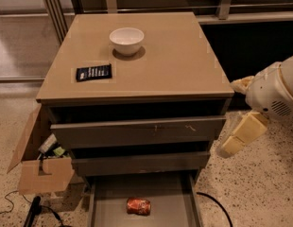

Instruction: Pick coke can from bottom drawer and place on counter

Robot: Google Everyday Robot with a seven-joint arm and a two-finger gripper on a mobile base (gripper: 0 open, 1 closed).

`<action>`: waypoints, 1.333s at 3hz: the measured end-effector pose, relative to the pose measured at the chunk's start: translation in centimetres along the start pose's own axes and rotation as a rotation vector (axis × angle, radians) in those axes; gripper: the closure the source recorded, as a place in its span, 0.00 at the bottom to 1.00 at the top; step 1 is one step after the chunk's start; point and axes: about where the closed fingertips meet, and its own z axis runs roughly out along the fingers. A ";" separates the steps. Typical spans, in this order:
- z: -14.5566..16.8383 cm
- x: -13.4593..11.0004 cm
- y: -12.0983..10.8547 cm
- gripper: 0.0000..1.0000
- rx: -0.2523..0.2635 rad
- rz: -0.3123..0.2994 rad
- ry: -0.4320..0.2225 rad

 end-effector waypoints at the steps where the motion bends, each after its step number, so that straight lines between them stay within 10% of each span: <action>1: 5.3 2.1 1.2 0.00 -0.055 0.037 -0.062; 3: 6.9 2.3 2.1 0.00 -0.064 0.061 -0.083; 4: 13.9 3.8 3.9 0.00 -0.104 0.142 -0.122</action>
Offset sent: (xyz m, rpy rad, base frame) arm -0.0024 0.0098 -0.0483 0.0754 0.0323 0.0021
